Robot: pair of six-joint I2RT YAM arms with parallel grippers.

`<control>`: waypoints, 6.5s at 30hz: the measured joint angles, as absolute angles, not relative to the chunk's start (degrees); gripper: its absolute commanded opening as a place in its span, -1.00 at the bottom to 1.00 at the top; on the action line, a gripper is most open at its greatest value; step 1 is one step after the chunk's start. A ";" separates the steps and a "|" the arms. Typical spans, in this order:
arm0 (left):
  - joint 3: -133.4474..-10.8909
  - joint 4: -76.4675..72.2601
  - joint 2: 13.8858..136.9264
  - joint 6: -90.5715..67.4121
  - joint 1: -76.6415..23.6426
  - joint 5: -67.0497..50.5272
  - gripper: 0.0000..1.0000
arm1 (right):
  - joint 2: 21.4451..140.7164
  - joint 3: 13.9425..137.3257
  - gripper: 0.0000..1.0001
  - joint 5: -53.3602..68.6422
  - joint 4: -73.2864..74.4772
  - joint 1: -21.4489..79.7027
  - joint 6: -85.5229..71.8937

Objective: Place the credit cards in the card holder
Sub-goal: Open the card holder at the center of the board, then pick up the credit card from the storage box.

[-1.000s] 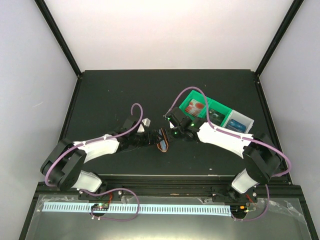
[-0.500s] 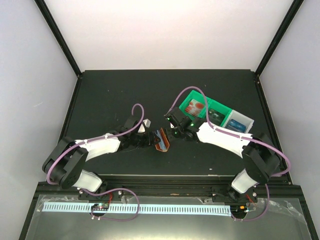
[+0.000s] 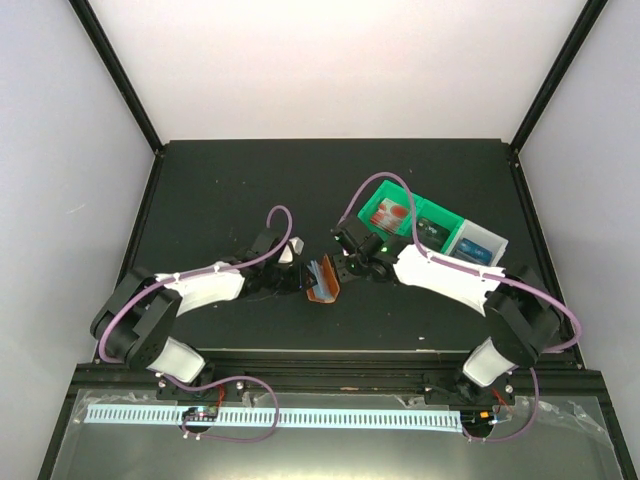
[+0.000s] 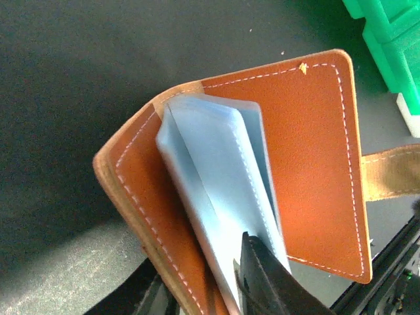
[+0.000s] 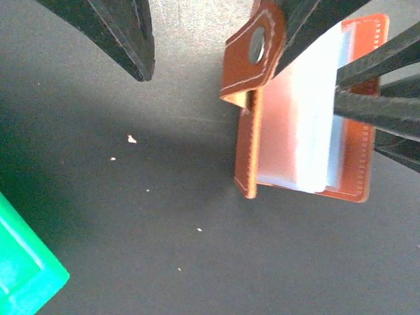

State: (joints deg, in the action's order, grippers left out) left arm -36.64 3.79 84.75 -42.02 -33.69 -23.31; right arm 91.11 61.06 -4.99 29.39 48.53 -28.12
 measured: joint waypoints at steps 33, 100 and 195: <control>-40.38 12.45 83.99 -44.62 -33.69 -23.62 -0.97 | 95.59 56.51 -0.73 30.65 16.27 48.56 -25.50; -41.15 20.12 79.48 -44.99 -33.69 -20.75 -0.97 | 95.81 62.15 0.20 -11.51 29.91 48.88 -30.85; -25.89 2.79 79.02 -34.39 -24.10 -28.40 -0.45 | 89.97 81.36 0.39 2.98 46.39 26.39 11.25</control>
State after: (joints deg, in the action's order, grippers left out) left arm -25.89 2.79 79.02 -34.39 -24.10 -28.40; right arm 89.97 81.36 2.98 46.39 26.39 11.25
